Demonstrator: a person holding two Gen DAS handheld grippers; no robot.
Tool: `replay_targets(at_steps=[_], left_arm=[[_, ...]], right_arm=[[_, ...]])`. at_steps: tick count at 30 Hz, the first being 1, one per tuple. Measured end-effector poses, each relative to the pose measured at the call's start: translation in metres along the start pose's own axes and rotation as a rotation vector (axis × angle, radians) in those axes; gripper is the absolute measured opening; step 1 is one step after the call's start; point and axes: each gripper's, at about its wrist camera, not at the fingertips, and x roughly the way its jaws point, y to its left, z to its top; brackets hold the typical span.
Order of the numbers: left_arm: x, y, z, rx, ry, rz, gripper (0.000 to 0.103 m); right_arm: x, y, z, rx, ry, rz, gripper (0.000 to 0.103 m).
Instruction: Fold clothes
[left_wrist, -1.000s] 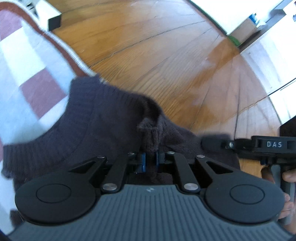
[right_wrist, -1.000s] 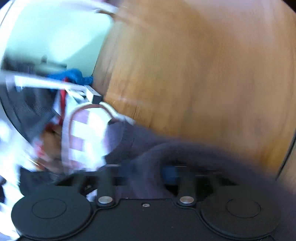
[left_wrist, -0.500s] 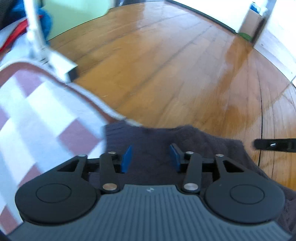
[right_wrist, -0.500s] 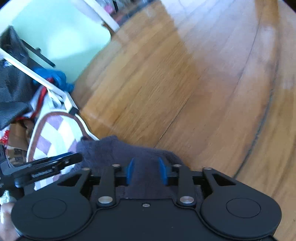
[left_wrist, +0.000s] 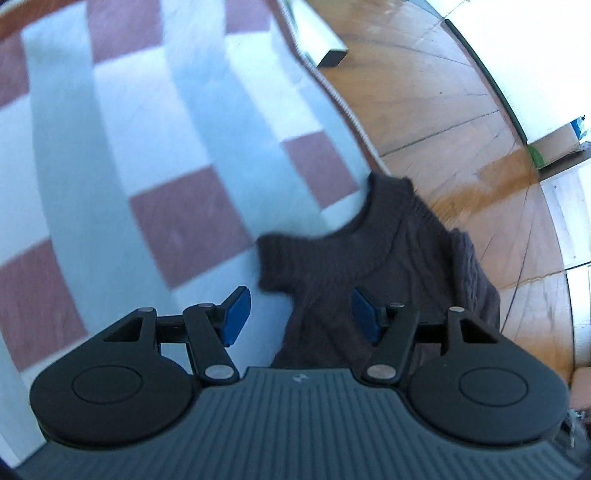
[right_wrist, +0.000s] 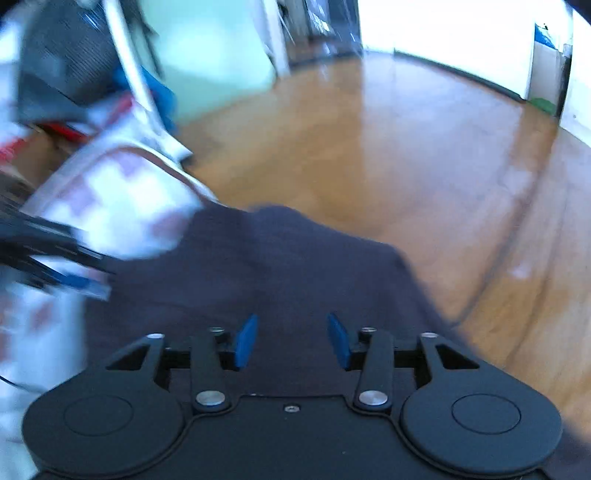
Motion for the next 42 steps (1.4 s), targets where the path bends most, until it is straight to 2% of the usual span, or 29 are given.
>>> replay_targets(at_steps=[2,3,4,6,7,8,10,11,13,14,15,17,18,19,20,21,22,23,24,27,31,35,36,37,38,39,40,41,42], left_arm=[[0.001,0.000,-0.006,0.029,0.011,-0.013,0.061],[0.003,-0.001,-0.009,0.045,0.020,-0.031,0.067],[0.008,-0.001,-0.011,0.052,0.040,-0.081,0.072],[0.022,0.003,-0.015,0.012,0.111,-0.240,0.077],[0.029,0.004,-0.017,-0.016,0.139,-0.288,0.084],[0.034,0.004,-0.019,-0.040,0.159,-0.328,0.089],[0.029,-0.001,-0.024,-0.031,0.096,-0.306,0.090],[0.027,-0.004,-0.027,-0.021,0.065,-0.275,0.090],[0.026,-0.014,-0.034,0.031,0.014,-0.232,0.090],[0.028,-0.020,-0.037,0.063,0.006,-0.226,0.092],[0.030,-0.026,-0.040,0.096,-0.010,-0.214,0.098],[0.031,-0.038,-0.046,0.154,-0.040,-0.181,0.100],[0.031,-0.043,-0.049,0.178,-0.055,-0.165,0.098],[0.031,-0.047,-0.053,0.213,-0.062,-0.154,0.081],[0.031,-0.051,-0.055,0.250,-0.063,-0.134,0.060],[0.030,-0.054,-0.057,0.286,-0.064,-0.113,0.019],[0.028,-0.054,-0.057,0.308,-0.068,-0.081,0.009],[0.026,-0.055,-0.057,0.325,-0.075,-0.053,0.009],[0.019,-0.055,-0.059,0.317,-0.104,-0.056,0.009],[-0.008,-0.062,-0.061,0.321,-0.187,-0.161,0.009],[-0.031,-0.091,-0.083,0.486,-0.262,-0.233,0.008],[-0.069,-0.136,-0.130,0.744,-0.349,-0.447,0.008],[-0.081,-0.149,-0.146,0.816,-0.359,-0.505,0.008],[-0.083,-0.164,-0.164,0.870,-0.332,-0.539,0.010],[-0.077,-0.179,-0.184,0.934,-0.282,-0.496,0.012],[-0.072,-0.193,-0.205,0.997,-0.231,-0.453,0.025],[-0.065,-0.206,-0.225,1.056,-0.181,-0.404,0.050],[-0.052,-0.210,-0.239,1.094,-0.139,-0.326,0.059],[-0.039,-0.214,-0.252,1.131,-0.096,-0.248,0.061]], right_arm=[[0.006,0.007,-0.019,0.031,0.054,-0.020,0.055],[0.011,0.009,-0.029,0.046,0.085,-0.032,0.055],[0.015,0.012,-0.039,0.062,0.116,-0.044,0.054],[0.004,0.013,-0.056,0.168,0.084,-0.057,0.051],[-0.003,0.013,-0.064,0.225,0.065,-0.062,0.052],[-0.015,0.014,-0.072,0.311,0.027,-0.033,0.052],[-0.043,0.010,-0.089,0.459,-0.051,0.083,0.053],[-0.052,0.011,-0.095,0.463,-0.078,0.066,0.053],[-0.064,0.015,-0.106,0.434,-0.108,-0.015,0.053],[-0.067,0.016,-0.110,0.387,-0.093,-0.076,0.053],[-0.070,0.016,-0.115,0.336,-0.075,-0.138,0.053],[-0.075,0.018,-0.125,0.209,-0.062,-0.203,0.049],[-0.078,0.020,-0.130,0.145,-0.056,-0.232,0.048],[-0.077,0.017,-0.132,0.144,-0.051,-0.241,0.048],[-0.076,0.014,-0.134,0.155,-0.046,-0.246,0.048],[-0.076,0.011,-0.136,0.165,-0.041,-0.251,0.048],[-0.075,0.008,-0.138,0.176,-0.036,-0.257,0.048],[-0.074,0.004,-0.139,0.186,-0.031,-0.262,0.048],[-0.073,0.001,-0.141,0.197,-0.026,-0.267,0.047],[-0.071,-0.009,-0.146,0.228,-0.011,-0.283,0.048],[-0.075,-0.017,-0.151,0.246,0.004,-0.288,0.048],[-0.082,-0.026,-0.152,0.294,-0.004,-0.297,0.048],[-0.084,-0.030,-0.153,0.305,-0.007,-0.300,0.048],[-0.087,-0.034,-0.154,0.315,-0.010,-0.304,0.048],[-0.089,-0.037,-0.157,0.326,-0.013,-0.306,0.048],[-0.092,-0.041,-0.161,0.340,-0.022,-0.293,0.048],[-0.096,-0.045,-0.165,0.355,-0.031,-0.277,0.048],[-0.099,-0.047,-0.169,0.366,-0.035,-0.273,0.048],[-0.102,-0.050,-0.172,0.376,-0.039,-0.270,0.047]])
